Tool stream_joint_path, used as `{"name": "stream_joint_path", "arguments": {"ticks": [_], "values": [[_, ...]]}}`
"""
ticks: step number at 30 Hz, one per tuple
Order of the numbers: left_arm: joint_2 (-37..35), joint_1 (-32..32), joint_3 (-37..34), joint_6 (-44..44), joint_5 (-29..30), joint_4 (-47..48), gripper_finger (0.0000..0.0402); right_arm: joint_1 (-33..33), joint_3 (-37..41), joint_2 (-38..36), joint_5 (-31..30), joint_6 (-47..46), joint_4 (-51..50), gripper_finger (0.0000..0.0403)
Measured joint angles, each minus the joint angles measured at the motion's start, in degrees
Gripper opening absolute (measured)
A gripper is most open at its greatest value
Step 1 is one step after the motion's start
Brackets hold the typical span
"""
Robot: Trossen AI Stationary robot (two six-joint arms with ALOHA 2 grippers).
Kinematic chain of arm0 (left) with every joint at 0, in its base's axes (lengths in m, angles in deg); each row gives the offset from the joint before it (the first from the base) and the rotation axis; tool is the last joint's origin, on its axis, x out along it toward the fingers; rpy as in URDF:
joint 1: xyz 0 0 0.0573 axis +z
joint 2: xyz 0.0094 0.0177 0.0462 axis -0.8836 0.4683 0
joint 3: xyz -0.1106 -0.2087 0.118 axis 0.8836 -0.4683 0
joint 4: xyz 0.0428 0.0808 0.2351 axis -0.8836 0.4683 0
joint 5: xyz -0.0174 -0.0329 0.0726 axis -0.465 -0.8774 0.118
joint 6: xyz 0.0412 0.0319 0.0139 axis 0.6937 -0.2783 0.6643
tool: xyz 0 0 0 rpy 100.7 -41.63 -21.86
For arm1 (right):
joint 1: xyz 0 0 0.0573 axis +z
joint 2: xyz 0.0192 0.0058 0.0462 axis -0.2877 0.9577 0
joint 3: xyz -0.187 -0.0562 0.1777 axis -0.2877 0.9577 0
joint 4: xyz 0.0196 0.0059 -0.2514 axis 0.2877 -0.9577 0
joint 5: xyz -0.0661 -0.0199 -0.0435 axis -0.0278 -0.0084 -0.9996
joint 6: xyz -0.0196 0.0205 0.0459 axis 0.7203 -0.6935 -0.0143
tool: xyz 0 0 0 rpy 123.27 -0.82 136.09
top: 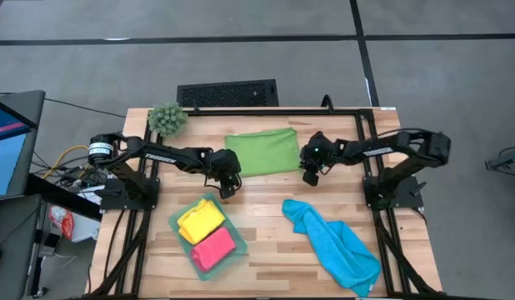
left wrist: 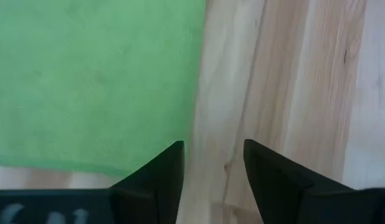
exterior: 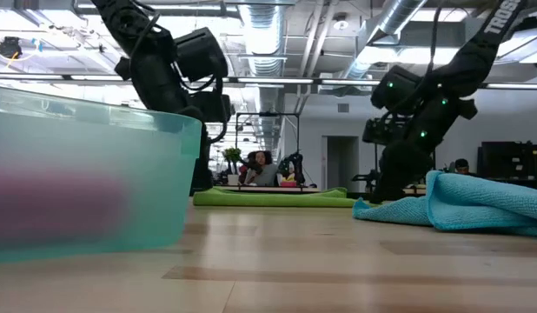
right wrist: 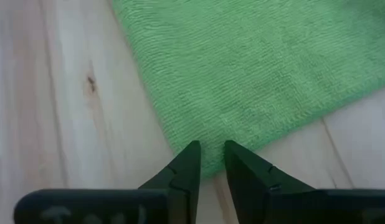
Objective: Fold microfiber towels
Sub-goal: Fold the green towel
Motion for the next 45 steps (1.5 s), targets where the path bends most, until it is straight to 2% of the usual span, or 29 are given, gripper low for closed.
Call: {"name": "stream_joint_path", "arguments": {"ticks": [6, 18, 23, 26, 29, 39, 45], "values": [[0.0, -0.2, -2.4, 0.8, 0.4, -0.3, 0.0160, -0.2, -0.3, 2.4, -0.8, -2.1, 0.3, 0.0097], [-1.7, -0.3, -2.4, 0.1, 1.0, 0.3, 0.0160, 0.1, 0.0, -10.2, -1.3, -1.9, -2.4, 0.0097], [-4.3, -1.6, -1.8, 3.9, 7.3, -3.8, 0.0160, 0.2, 0.0, -12.2, -0.6, 4.4, -2.8, 0.0097], [-3.6, -2.5, -1.9, 8.2, 9.8, -6.7, 0.0160, 0.2, 0.0, -11.0, -0.1, 7.4, -1.8, 0.0098], [-1.3, -3.0, -2.4, 10.8, 9.4, -7.0, 0.0162, 0.2, 0.0, -8.8, 0.1, 7.9, -1.3, 0.0109], [4.4, -3.1, -2.3, 11.0, 10.8, -6.7, 0.0188, 0.2, 0.0, -2.3, 0.5, 8.0, -0.4, 0.0208], [6.2, -3.1, -2.1, 9.8, 10.6, -6.9, 0.0188, 0.6, -0.1, 1.4, 0.6, 8.7, 0.9, 0.0218]]}}
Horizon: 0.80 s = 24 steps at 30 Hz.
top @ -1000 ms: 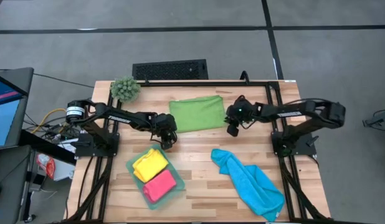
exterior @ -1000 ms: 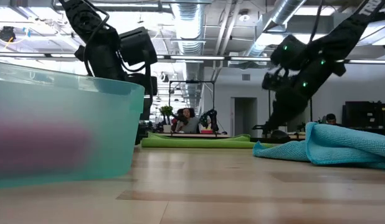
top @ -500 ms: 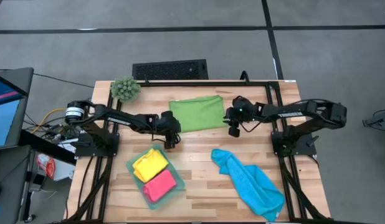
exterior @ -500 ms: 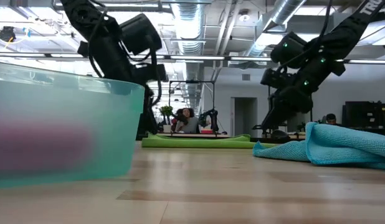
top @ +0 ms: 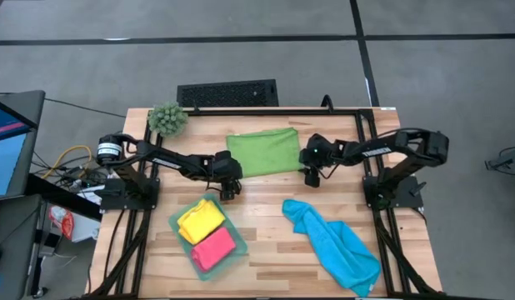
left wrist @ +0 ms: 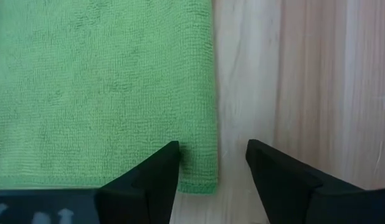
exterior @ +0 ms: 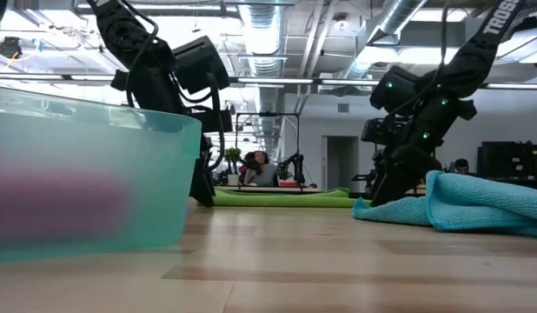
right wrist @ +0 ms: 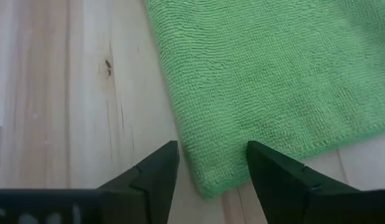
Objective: Fold microfiber towels
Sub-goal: Fold the green towel
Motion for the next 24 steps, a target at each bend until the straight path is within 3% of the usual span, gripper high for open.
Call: {"name": "stream_joint_path", "arguments": {"ticks": [9, 17, 24], "values": [[0.2, 0.0, 0.0, -0.1, 0.4, 0.5, 0.0175, -0.1, -0.3, 2.5, 0.1, -0.2, 0.8, 0.0175], [0.3, -0.2, 0.0, -0.9, 0.6, 1.3, 0.0082, 0.7, -0.2, 2.1, -1.4, -4.3, 0.3, 0.0086], [0.5, -1.3, 3.8, -4.2, -1.3, 6.6, 0.0005, 3.5, 0.2, -2.9, -1.2, -6.0, -4.9, 0.0011]]}}
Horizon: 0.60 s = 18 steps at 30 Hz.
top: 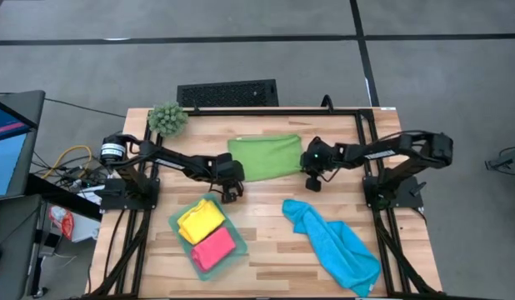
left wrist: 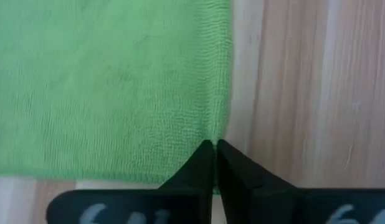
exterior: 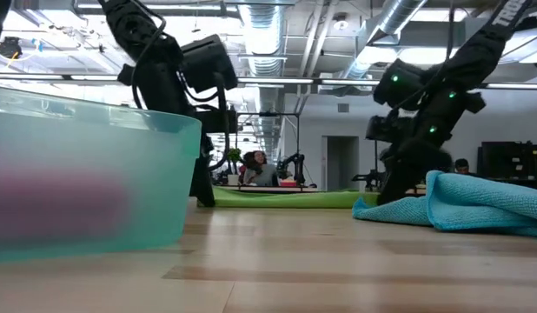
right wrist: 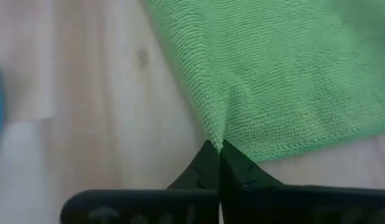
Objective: Fold microfiber towels
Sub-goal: Fold the green towel
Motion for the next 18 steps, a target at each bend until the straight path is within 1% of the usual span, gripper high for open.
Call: {"name": "stream_joint_path", "arguments": {"ticks": [2, 6, 11, 14, 18], "values": [[0.2, -0.8, 1.9, -1.2, -0.2, 2.6, 0.0007, 0.9, 0.1, -2.1, 0.2, -1.4, -1.8, 0.0009], [0.2, -2.3, 6.2, -2.0, -1.0, 7.8, 0.0007, 1.6, 0.1, -7.6, 0.1, -4.8, -4.8, 0.0029], [0.1, -2.8, 11.5, -2.6, -0.8, 13.9, 0.0003, 0.5, 0.0, -12.5, -1.3, -6.4, -7.5, 0.0032], [0.0, -2.3, 14.8, -2.4, 0.9, 17.6, 0.0003, -0.9, -0.7, -14.2, -1.3, -7.3, -8.6, 0.0025], [0.0, -0.5, 16.7, -2.0, 3.0, 20.2, 0.0004, -3.1, -4.8, -14.4, -1.2, -7.2, -12.7, 0.0019]]}}
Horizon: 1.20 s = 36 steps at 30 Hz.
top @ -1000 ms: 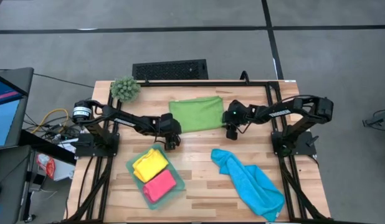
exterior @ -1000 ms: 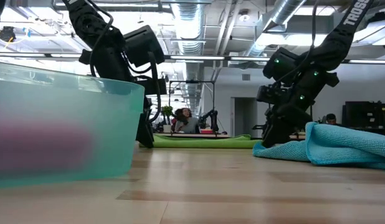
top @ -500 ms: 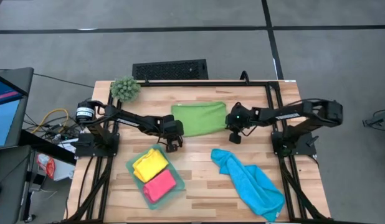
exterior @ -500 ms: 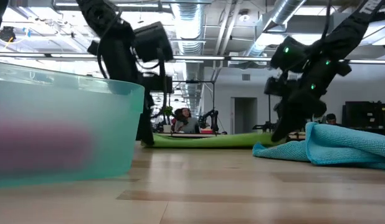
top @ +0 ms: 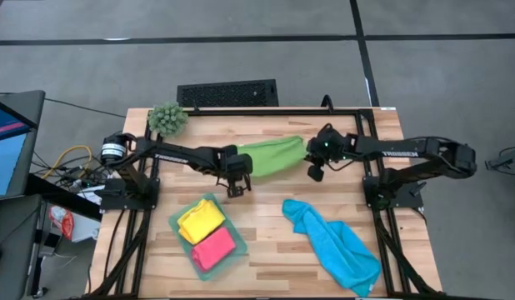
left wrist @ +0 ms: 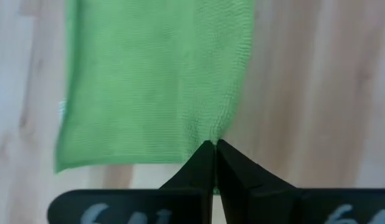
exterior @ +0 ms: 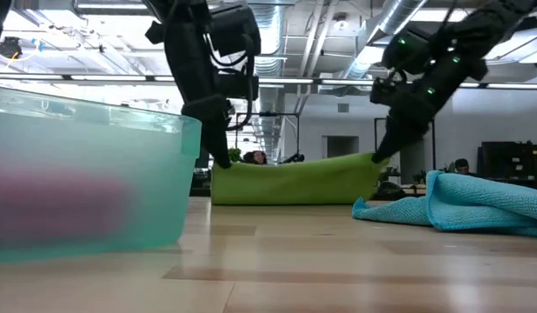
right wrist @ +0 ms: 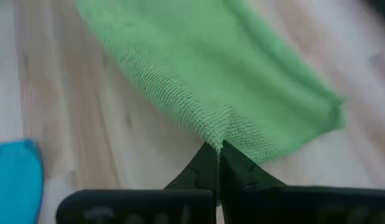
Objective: Fold microfiber towels
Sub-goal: Fold the green towel
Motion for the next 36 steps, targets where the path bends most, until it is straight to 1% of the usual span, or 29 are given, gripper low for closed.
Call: {"name": "stream_joint_path", "arguments": {"ticks": [6, 9, 15, 18, 26, 34, 36], "values": [[0.0, 4.5, -0.7, 0.0, 0.4, 0.5, 0.0004, -4.7, -5.4, 4.7, 0.2, 2.5, -1.0, 0.0026], [0.0, 7.0, -0.9, 0.1, 0.4, 0.1, 0.0004, -6.7, -7.0, 8.7, 0.5, 3.9, -0.9, 0.0028], [-0.1, 11.2, -1.0, 3.7, 0.4, -3.8, 0.0004, -9.4, -9.7, 17.2, 0.7, 6.5, -1.0, 0.0028], [-0.1, 12.9, -1.0, 4.6, 0.1, -4.4, 0.0004, -10.5, -11.4, 20.0, 0.7, 6.5, -1.0, 0.0031], [2.3, 15.6, -1.0, 7.1, -4.6, -5.5, 0.0004, -12.2, -14.9, 22.9, 0.7, 6.5, -0.8, 0.0032], [4.7, 15.7, -1.0, 7.4, -4.3, -7.0, 0.0004, -12.5, -15.2, 27.0, 0.7, 6.0, -1.4, 0.0050], [4.7, 15.7, -1.0, 7.1, -3.1, -7.0, 0.0004, -12.5, -15.2, 27.5, 0.7, 6.0, -1.1, 0.0058]]}}
